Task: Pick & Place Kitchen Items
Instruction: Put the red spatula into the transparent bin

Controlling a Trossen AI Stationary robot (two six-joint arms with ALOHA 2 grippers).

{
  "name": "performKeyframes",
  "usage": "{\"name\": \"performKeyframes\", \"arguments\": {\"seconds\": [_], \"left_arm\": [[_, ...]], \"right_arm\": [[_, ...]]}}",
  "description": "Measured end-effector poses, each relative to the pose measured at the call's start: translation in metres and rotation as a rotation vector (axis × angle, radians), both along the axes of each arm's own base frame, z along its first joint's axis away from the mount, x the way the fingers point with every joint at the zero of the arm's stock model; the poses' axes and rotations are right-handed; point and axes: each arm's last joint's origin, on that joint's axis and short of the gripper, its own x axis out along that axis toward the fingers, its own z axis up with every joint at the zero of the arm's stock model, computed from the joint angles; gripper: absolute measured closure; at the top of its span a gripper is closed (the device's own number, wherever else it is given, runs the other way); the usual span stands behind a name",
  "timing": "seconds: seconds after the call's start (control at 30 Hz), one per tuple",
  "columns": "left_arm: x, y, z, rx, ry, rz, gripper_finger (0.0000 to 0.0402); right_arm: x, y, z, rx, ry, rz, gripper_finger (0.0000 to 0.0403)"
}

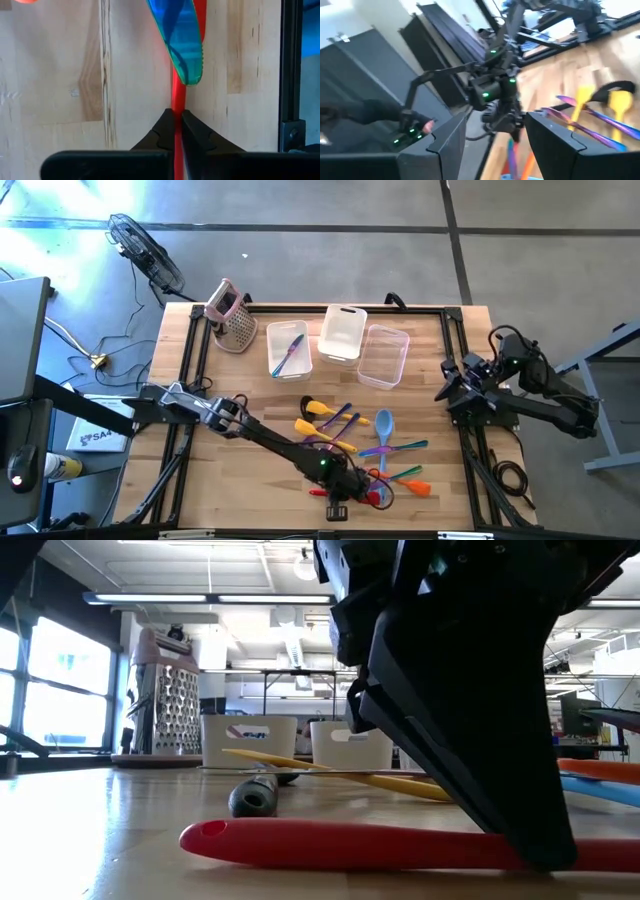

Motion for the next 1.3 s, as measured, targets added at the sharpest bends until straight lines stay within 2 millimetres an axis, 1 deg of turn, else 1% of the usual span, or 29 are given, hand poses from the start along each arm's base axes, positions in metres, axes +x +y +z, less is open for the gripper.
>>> {"name": "performKeyframes", "arguments": {"seconds": [0.17,0.43,0.53,0.63,0.8,0.87,0.93,1.13,1.2,1.3], "left_arm": [[-0.002,-0.004,0.0,-0.018,0.012,0.01,0.0398],[-0.006,-0.016,0.001,-0.034,0.008,0.057,0.0398],[-0.007,-0.018,0.0,-0.043,0.011,0.076,0.0398],[-0.007,-0.018,0.0,-0.042,0.006,0.064,0.0398],[-0.007,-0.018,0.0,-0.035,0.005,0.057,0.0398],[-0.007,-0.018,0.0,-0.035,0.002,0.049,0.0398],[-0.007,-0.019,0.0,-0.032,0.001,0.043,0.0398],[-0.008,-0.019,0.0,-0.033,0.004,0.039,0.0398],[-0.008,-0.02,0.0,-0.033,0.004,0.036,0.0398],[-0.009,-0.021,0.0,-0.039,0.006,0.04,0.0398]], "right_arm": [[0.0,0.0,0.003,0.049,0.003,0.018,0.0203],[-0.001,0.002,0.004,0.102,0.032,0.078,0.0203],[-0.001,0.003,0.007,0.099,0.006,0.103,0.0203],[-0.001,0.004,0.017,0.092,-0.079,0.122,0.0206],[-0.006,0.006,0.042,0.027,-0.354,0.064,0.022],[-0.007,0.006,0.048,0.018,-0.434,0.039,0.0228],[-0.007,0.006,0.051,0.017,-0.461,0.037,0.0237],[0.003,0.007,0.052,0.035,-0.439,0.092,0.0262],[0.006,0.009,0.057,0.043,-0.444,0.122,0.0268],[0.007,0.013,0.073,0.054,-0.47,0.185,0.0274]]}}
